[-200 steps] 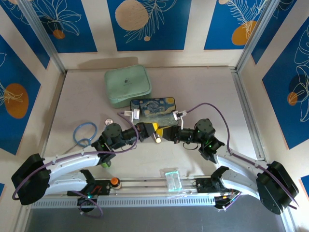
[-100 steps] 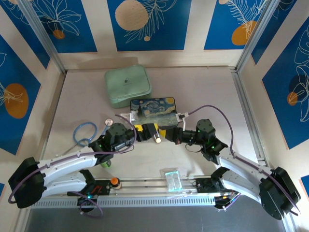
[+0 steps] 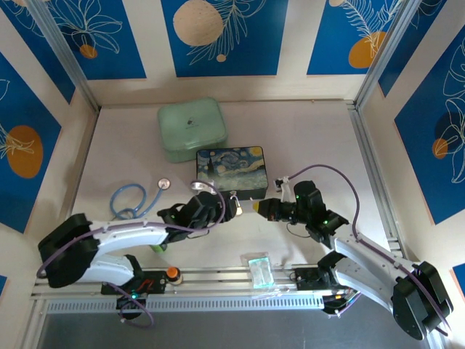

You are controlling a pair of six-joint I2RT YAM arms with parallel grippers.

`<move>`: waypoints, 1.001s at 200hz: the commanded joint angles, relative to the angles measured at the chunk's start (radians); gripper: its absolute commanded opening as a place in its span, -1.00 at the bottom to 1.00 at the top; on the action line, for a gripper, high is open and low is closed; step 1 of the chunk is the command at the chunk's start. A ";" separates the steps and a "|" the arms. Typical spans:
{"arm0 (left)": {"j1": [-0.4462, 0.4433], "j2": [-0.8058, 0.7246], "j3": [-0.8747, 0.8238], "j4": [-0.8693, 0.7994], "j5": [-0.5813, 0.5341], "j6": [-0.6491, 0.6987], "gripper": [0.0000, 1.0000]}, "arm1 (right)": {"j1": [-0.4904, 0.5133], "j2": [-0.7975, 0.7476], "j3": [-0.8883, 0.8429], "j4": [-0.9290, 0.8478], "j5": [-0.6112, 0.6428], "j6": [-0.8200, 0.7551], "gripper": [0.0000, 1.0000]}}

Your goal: Unlock the padlock with the key

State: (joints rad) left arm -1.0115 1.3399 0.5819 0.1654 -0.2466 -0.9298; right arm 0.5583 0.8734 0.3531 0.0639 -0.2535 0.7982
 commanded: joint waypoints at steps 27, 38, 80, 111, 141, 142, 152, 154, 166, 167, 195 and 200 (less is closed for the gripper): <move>-0.013 0.150 0.034 0.182 0.027 0.010 0.33 | -0.005 -0.005 -0.001 -0.084 0.042 -0.045 -0.95; -0.013 0.182 0.033 0.224 0.030 0.018 0.19 | -0.005 -0.005 -0.006 -0.082 0.042 -0.046 -0.95; -0.016 0.295 0.090 0.201 0.030 -0.004 0.16 | -0.008 -0.005 -0.014 -0.088 0.042 -0.050 -0.94; -0.019 0.369 0.127 0.181 0.008 0.011 0.11 | -0.012 -0.007 -0.023 -0.084 0.046 -0.048 -0.94; -0.021 0.436 0.136 0.203 0.009 -0.013 -0.08 | -0.017 -0.008 -0.028 -0.086 0.043 -0.047 -0.94; -0.021 0.436 0.136 0.204 0.009 -0.013 -0.08 | -0.017 -0.007 -0.028 -0.087 0.043 -0.047 -0.94; -0.022 0.448 0.141 0.198 0.008 -0.018 -0.14 | -0.017 -0.007 -0.032 -0.084 0.043 -0.044 -0.95; -0.022 0.451 0.143 0.195 0.008 -0.018 -0.17 | -0.018 -0.006 -0.033 -0.084 0.044 -0.044 -0.95; -0.022 0.459 0.155 0.170 0.006 -0.017 -0.33 | -0.019 -0.004 -0.041 -0.076 0.046 -0.039 -0.94; -0.022 0.460 0.155 0.168 0.006 -0.017 -0.34 | -0.019 -0.004 -0.042 -0.075 0.046 -0.038 -0.94; -0.022 0.445 0.144 0.159 0.002 -0.023 -0.69 | -0.018 0.018 -0.077 -0.014 0.035 0.002 -0.95; -0.022 0.438 0.140 0.160 0.003 -0.023 -0.72 | -0.018 0.026 -0.085 0.004 0.029 0.011 -0.95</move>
State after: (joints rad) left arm -1.0275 1.7584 0.7250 0.3592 -0.2699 -0.9409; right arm 0.5453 0.8761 0.3080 0.0036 -0.2119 0.7708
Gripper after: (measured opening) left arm 0.183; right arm 0.048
